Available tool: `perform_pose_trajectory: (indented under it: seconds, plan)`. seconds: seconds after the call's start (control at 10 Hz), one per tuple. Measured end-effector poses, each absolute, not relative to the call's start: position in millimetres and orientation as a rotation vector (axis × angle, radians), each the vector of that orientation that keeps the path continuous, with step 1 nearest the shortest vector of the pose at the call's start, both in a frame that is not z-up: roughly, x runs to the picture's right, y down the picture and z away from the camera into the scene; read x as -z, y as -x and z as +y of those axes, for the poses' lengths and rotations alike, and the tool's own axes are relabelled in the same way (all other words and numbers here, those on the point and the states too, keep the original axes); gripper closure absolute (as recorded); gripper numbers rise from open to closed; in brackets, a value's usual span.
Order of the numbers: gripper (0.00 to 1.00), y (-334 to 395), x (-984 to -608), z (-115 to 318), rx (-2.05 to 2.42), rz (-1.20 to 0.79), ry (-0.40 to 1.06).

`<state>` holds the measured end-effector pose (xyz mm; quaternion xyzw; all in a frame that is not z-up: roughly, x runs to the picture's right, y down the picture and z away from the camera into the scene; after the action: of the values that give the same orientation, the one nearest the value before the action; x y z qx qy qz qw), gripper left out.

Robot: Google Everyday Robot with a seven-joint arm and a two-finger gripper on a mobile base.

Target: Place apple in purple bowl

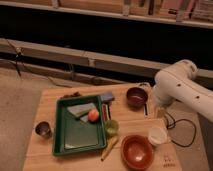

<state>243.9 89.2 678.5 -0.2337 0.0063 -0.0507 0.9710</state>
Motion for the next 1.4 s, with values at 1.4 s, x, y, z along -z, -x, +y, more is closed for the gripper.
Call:
perform_pose_trajectory:
  seconds: [1.4]
  plan:
    - [0.35,-155,-691,89,0.433,-0.069,0.285]
